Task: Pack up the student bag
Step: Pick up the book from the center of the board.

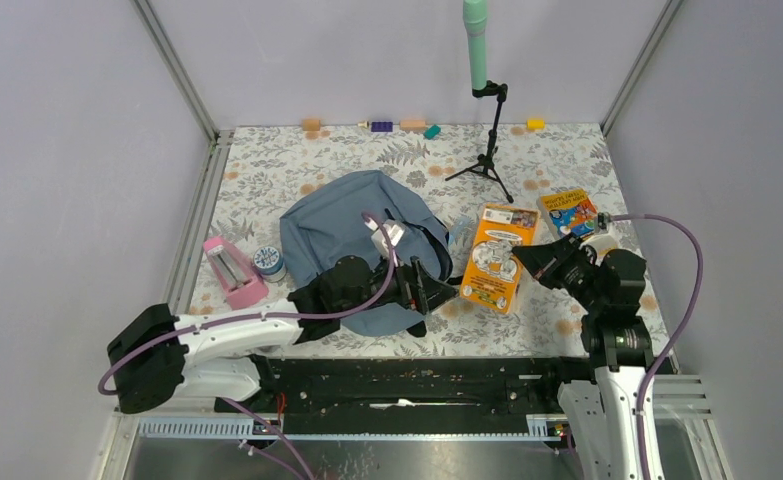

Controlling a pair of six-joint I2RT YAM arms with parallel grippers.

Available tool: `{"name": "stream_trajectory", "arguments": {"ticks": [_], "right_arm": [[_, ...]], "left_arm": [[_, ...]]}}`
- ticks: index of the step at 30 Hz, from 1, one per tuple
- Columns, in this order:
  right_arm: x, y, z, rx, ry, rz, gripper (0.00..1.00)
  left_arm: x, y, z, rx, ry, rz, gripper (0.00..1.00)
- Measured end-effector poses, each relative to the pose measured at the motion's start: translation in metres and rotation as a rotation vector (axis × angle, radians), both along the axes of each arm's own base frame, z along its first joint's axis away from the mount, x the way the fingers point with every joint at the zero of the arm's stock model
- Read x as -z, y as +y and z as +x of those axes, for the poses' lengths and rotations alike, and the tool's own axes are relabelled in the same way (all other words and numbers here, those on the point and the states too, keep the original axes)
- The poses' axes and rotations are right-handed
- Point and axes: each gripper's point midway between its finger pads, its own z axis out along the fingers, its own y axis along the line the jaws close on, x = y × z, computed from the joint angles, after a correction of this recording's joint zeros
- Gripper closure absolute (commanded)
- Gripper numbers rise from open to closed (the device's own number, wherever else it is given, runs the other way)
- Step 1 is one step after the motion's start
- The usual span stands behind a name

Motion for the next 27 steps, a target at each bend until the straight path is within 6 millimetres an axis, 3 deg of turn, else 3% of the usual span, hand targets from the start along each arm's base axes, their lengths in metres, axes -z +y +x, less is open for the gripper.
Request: {"name": "stream_trajectory", "arguments": {"ticks": [6,15,19,24,26,27], "right_arm": [[-0.055,0.028,-0.015,-0.159,-0.150,0.140,1.00],[-0.123,0.056,-0.038,-0.408,-0.352,0.277,1.00],[-0.132,0.062,-0.044,-0.478,-0.393,0.301,1.00],[-0.131,0.066,-0.046,-0.536,-0.394,0.320,1.00],[-0.130,0.067,-0.045,-0.551,-0.392,0.328,1.00],[-0.130,0.068,-0.045,-0.559,-0.388,0.332,1.00]], "left_arm": [[-0.033,0.008,-0.016,0.061,0.002,-0.113,0.01],[-0.044,0.014,-0.012,0.060,-0.011,-0.138,0.01],[-0.052,0.014,-0.014,0.085,-0.030,-0.149,0.01],[-0.076,0.004,-0.022,0.162,-0.078,-0.192,0.02],[-0.085,-0.002,-0.024,0.197,-0.095,-0.216,0.07],[-0.088,-0.006,-0.025,0.213,-0.099,-0.224,0.16]]}}
